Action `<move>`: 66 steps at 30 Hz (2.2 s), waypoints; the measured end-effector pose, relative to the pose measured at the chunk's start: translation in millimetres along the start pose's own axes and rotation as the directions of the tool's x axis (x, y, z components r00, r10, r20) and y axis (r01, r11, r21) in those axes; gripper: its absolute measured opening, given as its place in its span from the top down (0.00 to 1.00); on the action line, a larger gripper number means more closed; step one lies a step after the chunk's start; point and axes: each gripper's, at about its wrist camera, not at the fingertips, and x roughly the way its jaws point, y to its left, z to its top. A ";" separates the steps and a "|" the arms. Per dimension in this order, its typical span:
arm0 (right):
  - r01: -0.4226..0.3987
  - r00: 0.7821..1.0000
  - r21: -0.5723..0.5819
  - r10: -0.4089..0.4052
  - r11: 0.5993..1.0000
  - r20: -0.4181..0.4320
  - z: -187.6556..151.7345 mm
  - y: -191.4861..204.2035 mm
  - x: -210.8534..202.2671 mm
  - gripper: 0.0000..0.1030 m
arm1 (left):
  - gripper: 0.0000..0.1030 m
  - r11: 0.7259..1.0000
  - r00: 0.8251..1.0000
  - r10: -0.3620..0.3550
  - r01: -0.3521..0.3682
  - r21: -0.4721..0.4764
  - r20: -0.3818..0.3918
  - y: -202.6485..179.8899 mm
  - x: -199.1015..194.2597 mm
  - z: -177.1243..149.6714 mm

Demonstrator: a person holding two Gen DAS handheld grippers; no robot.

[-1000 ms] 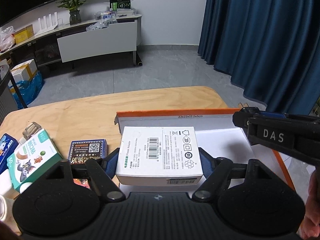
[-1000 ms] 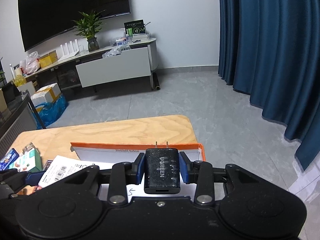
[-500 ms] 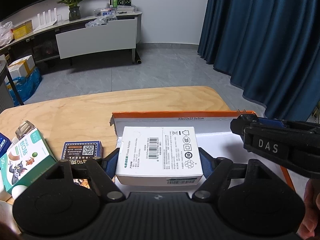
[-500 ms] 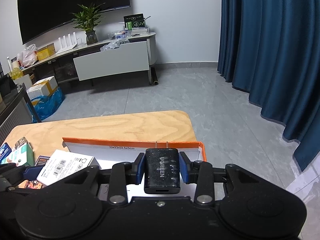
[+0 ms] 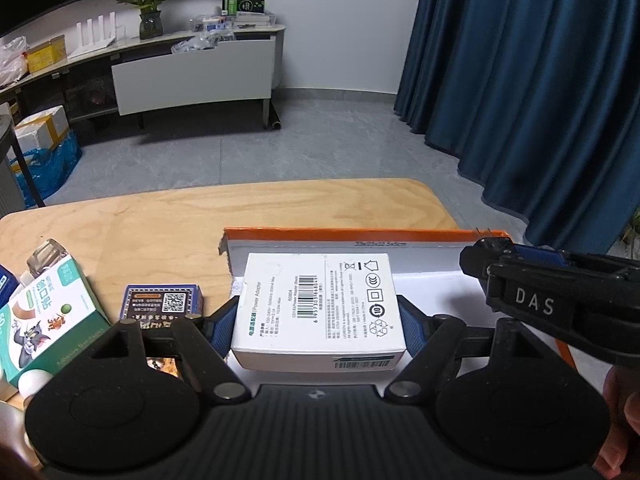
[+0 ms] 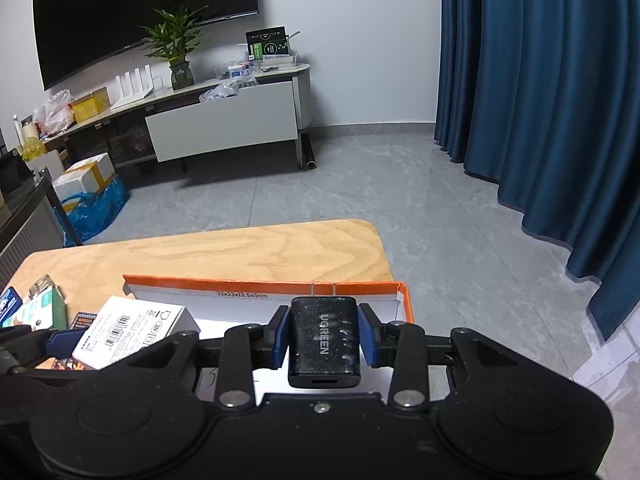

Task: Organize rigid objects
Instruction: 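Carry the white box with left tool while right tool carries charger to open box, then release the white box with left tool while right tool releases charger into box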

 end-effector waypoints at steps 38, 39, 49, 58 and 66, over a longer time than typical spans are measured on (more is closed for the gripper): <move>0.018 1.000 -0.001 -0.018 1.000 -0.013 -1.3 3.2 13.7 0.44 | 0.22 0.999 0.999 -0.037 0.038 0.030 -0.030 -8.1 19.9 1.4; 0.006 1.000 0.007 -0.006 1.000 0.001 -0.9 2.7 10.7 0.41 | 0.21 0.999 0.999 -0.042 0.043 0.031 -0.026 -8.0 18.2 1.3; -0.020 0.993 0.038 0.015 0.999 0.118 3.8 -2.1 -20.8 0.22 | 0.08 1.000 1.000 -0.011 0.011 0.017 -0.009 -1.0 -11.8 -2.1; 0.008 0.995 0.076 -0.015 0.997 0.098 -11.7 -3.1 -51.1 0.16 | 0.06 1.000 1.000 0.014 -0.014 -0.012 -0.009 14.2 -46.7 -18.6; -0.011 0.997 0.086 0.004 0.996 0.080 -27.0 8.6 -77.5 0.16 | 0.06 1.000 1.000 0.014 -0.014 -0.019 0.011 27.0 -72.8 -35.1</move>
